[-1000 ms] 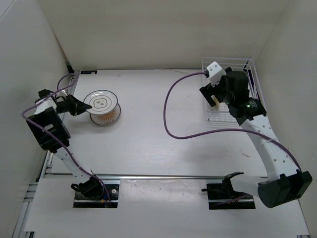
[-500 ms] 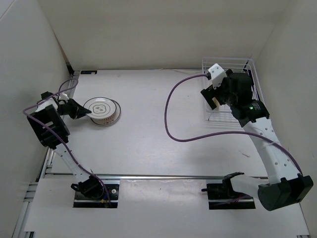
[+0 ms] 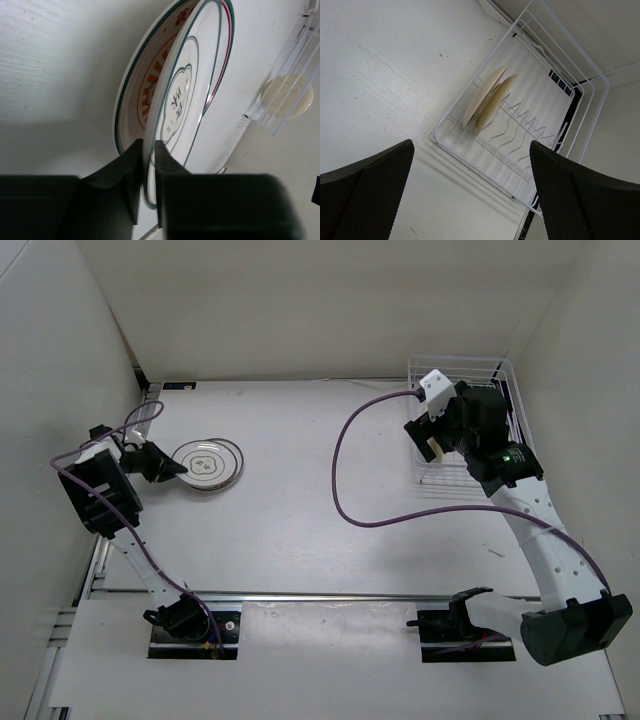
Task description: Unload the plates from the dish rack
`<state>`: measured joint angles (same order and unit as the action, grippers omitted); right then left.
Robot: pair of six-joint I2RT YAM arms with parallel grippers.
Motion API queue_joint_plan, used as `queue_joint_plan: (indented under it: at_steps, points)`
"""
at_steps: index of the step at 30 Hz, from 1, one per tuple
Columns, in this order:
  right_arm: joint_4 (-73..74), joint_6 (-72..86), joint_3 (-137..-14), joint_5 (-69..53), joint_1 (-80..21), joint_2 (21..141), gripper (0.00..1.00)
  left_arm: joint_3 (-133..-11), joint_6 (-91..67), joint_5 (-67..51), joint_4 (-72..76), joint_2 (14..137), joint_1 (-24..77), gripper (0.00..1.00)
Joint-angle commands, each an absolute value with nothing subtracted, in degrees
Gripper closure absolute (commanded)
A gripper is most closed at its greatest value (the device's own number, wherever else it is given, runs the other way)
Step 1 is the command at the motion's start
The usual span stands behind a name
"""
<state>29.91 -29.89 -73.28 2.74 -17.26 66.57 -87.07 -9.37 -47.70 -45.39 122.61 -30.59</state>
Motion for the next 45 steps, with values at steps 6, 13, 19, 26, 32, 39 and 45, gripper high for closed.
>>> queue_joint_plan:
  at_steps: [6,13,19,26,32,39,45]
  points:
    - [27.60,-28.30,-72.86,1.49,-16.52,64.78,0.01,-87.54,-8.35,-45.45,-46.23,120.23,-29.18,0.58]
    - [27.07,-27.78,-71.81,0.97,-16.52,63.73,0.01,-87.54,-8.35,-43.34,-46.75,117.69,-29.18,0.53]
    - [27.07,-27.77,-70.67,0.44,-16.52,63.19,0.01,-87.54,-8.35,-38.41,-46.76,114.79,-28.65,0.51]
    - [26.55,-27.77,-68.82,0.44,-16.52,61.52,0.01,-88.07,-8.35,-29.54,-47.29,112.15,-26.29,0.23]
    - [24.08,-22.43,-65.05,6.23,-14.86,61.52,0.01,-88.07,-7.82,-21.63,-47.29,109.18,-23.56,0.13]
    - [24.70,-8.26,-63.28,4.48,-9.23,65.12,0.01,-87.01,-6.60,-23.11,-47.99,97.33,-23.55,0.13]
    - [24.69,-0.54,-70.56,-2.71,-4.05,71.53,0.09,-85.00,-0.18,-27.60,-49.13,84.76,-22.24,0.10]
